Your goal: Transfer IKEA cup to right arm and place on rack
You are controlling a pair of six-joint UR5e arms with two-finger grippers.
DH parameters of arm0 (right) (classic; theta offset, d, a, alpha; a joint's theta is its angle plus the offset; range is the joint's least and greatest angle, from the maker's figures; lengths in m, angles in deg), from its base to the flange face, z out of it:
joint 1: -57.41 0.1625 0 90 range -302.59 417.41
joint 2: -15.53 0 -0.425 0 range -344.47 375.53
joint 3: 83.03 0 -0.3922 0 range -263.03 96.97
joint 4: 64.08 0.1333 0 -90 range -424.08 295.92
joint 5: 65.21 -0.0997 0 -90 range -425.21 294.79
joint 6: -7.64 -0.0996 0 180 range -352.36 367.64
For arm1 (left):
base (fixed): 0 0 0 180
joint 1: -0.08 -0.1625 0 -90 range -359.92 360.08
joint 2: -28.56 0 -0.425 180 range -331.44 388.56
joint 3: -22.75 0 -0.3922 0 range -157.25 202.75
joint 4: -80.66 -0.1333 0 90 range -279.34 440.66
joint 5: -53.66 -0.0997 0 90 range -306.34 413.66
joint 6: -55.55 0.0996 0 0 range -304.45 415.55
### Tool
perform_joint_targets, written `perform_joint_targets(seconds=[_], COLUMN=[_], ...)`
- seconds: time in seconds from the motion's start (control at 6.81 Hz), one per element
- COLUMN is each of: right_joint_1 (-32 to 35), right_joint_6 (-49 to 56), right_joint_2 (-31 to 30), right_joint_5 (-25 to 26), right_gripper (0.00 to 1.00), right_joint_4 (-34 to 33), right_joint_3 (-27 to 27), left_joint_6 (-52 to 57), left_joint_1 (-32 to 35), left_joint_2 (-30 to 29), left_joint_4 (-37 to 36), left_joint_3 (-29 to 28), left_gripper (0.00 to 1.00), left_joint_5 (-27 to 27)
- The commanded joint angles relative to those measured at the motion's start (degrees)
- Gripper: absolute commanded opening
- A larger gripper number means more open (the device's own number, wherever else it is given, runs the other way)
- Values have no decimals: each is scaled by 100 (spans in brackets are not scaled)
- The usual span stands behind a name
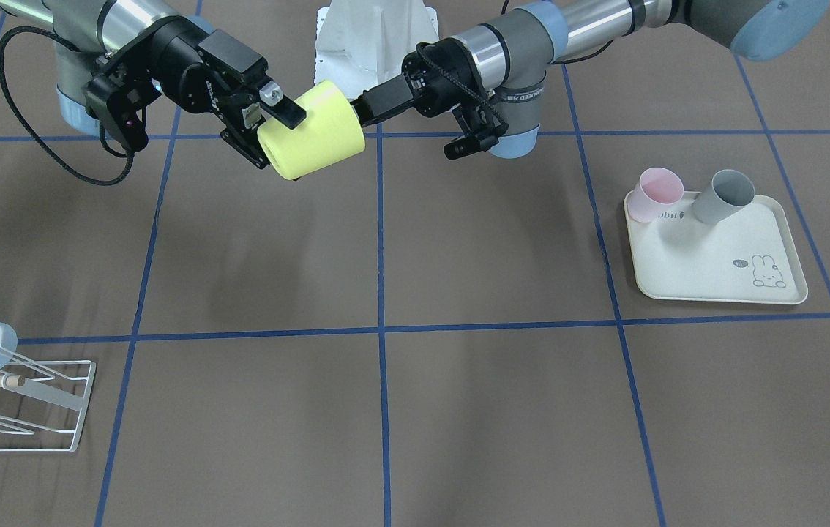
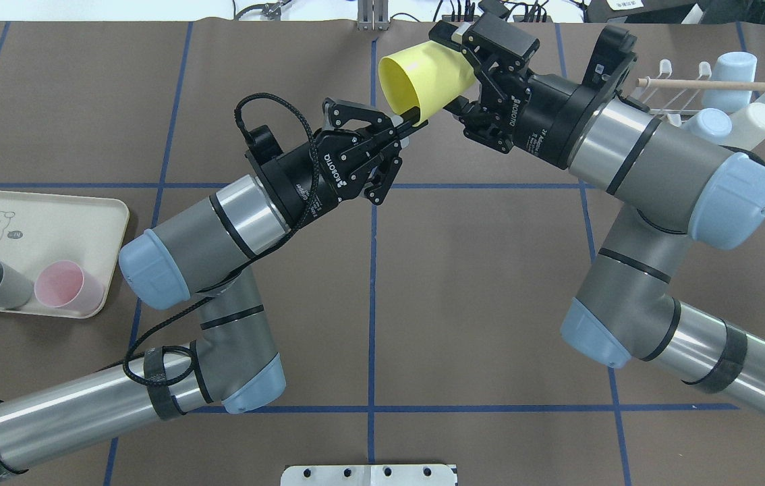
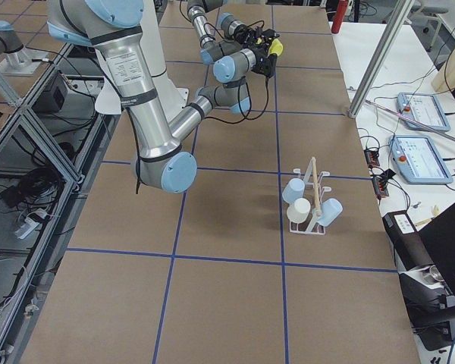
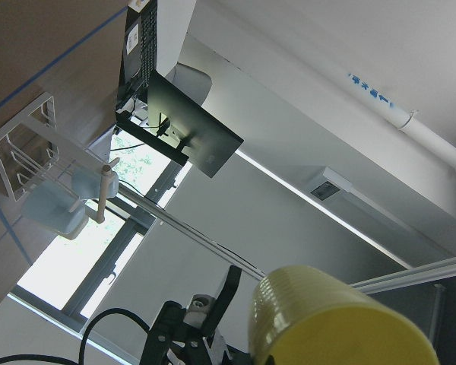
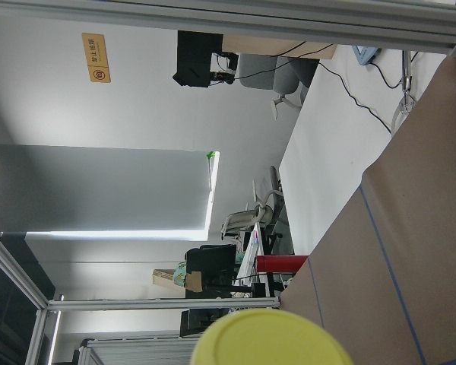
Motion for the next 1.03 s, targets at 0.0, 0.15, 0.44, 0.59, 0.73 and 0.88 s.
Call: perform_joint_targets(seconds=[0.0,0.15,0.44,0.59,0.73,0.88], right_joint_1=[0,0,0,0,0,9], right_joint_6=[-9,-9,-18,-192,-333,-326], right_joint_2=[0,9,9,9,9,0], right_joint_5=[8,17,95,105,131,131], right_gripper=[98,92,90,49,0,0], right_joint_4=[4,-5,-5,4,-5,-5], right_joint_3=[0,0,0,0,0,9], left_joint_6=[6,6,6,6,6,23], left_joint_1=[-44,-62,-62,-62,-62,-62], left_joint_2=[-28,-19,-11,-11,-19,-19], left_joint_4=[0,8,26,35,52,44], left_joint_3=[-38,-39,-30,-21,-4,14], left_gripper=[0,0,0,0,2,78], left_joint_5=[-66,-66,-66,-66,-66,-58])
